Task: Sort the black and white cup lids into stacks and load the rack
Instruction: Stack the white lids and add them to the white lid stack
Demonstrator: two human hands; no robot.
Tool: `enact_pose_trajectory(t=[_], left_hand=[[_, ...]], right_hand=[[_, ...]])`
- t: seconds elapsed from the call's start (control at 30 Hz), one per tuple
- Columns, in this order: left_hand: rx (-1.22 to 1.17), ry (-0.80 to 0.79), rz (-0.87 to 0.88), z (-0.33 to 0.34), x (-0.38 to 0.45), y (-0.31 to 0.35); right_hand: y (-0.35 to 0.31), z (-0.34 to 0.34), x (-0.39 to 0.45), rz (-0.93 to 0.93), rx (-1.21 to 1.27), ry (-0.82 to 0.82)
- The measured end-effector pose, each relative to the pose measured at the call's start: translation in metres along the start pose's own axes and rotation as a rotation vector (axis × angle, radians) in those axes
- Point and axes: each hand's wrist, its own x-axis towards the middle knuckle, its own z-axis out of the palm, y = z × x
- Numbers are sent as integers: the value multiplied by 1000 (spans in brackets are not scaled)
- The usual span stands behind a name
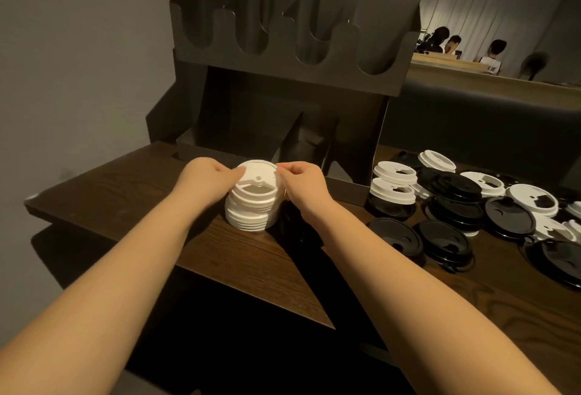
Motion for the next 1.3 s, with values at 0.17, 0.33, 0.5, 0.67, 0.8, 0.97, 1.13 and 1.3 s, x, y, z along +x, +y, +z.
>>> enact_pose_trajectory(t=[0.17,0.33,0.5,0.67,0.8,0.97,1.13,1.3], left_hand=[[25,12,-85,5,4,-7],[112,-25,-132,9,10,-15],[106,-40,-93,13,11,-21],[56,60,17,17,6,-27],[111,136,213,18,3,-28],[378,-63,115,18,2,-23],[487,46,293,29,-11,11],[385,-74,434,84,-34,66]], right_hand=[[1,4,3,-42,-249,-108],[5,8,5,-75,-450,-156],[7,9,10,-26,-632,-134],[3,6,6,-90,-794,-123],[6,-7,-5,-278,-793,-97],[8,-10,-11,-260,-913,-269],[-6,-34,-18,-267,-743,-167],[-2,-89,-35,-184,-801,-159]])
